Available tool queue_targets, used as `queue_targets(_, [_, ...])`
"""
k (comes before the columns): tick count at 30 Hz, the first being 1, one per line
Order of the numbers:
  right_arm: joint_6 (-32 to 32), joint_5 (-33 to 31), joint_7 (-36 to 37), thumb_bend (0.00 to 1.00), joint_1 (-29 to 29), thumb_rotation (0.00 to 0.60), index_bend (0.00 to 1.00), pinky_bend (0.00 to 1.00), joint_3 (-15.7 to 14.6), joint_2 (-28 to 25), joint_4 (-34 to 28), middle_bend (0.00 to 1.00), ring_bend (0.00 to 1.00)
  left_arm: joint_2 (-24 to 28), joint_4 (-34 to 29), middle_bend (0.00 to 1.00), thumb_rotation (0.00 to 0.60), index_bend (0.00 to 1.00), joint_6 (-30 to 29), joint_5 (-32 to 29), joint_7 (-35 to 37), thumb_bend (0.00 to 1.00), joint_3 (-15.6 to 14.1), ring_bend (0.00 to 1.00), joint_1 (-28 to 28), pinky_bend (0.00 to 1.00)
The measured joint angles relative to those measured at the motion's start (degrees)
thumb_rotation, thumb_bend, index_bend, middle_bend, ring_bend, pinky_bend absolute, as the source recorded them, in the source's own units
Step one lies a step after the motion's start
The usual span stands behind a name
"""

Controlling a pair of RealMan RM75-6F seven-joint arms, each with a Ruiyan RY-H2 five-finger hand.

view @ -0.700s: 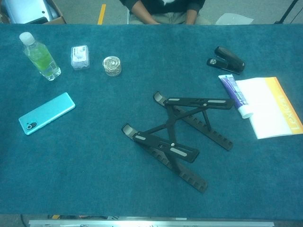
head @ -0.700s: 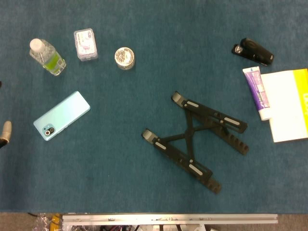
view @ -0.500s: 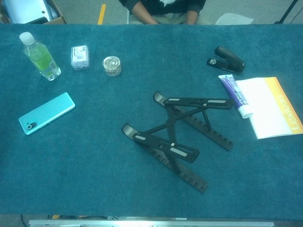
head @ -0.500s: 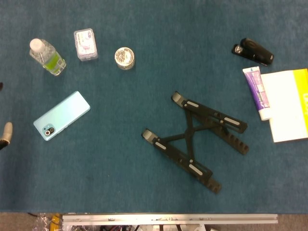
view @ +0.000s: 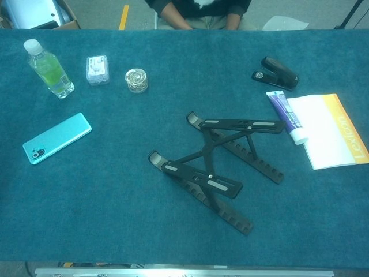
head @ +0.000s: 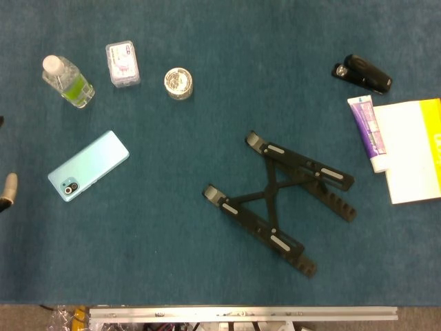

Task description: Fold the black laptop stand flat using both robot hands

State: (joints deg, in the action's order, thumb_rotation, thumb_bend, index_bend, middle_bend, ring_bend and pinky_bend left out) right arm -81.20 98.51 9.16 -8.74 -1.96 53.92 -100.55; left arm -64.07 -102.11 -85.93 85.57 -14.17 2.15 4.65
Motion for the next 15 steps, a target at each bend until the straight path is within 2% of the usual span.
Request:
queue_targets(3, [2.08, 1.59, 2.19, 0.19, -1.30, 0.600, 0.00, 0.13, -0.86, -0.80, -0.67, 0.17, 0.04, -0.09, -0.09, 0.02, 0.600, 0.02, 0.52, -0.20, -0.26, 0.39, 0.01, 0.00, 0.25, 0.00])
queue_targets(6, [3.54, 3.51, 4.89, 0.19, -2.61, 0.600, 0.04, 0.23, -1.73, -1.40, -0.81, 0.24, 0.10, -0.20, -0.26, 0.02, 0.600, 0.02, 0.69, -0.43, -0.61, 0.39, 0.06, 0.00, 0.36, 0.00])
queue_targets(9, [5.10, 5.31, 8.03, 0.19, -3.91, 0.600, 0.06, 0.28, -2.83, -1.97, -0.52, 0.27, 0.13, -0.30, -0.31, 0.02, 0.600, 0.02, 0.73, -0.62, -0.99, 0.39, 0.19, 0.00, 0.47, 0.00])
queue_targets(15, [8.90, 9.37, 13.21, 0.19, -6.99, 0.600, 0.17, 0.37, -5.72, -2.94, 0.43, 0.39, 0.24, -0.76, -0.25, 0.02, 0.600, 0.02, 1.24, -0.76, -1.37, 0.39, 0.21, 0.00, 0.82, 0.00])
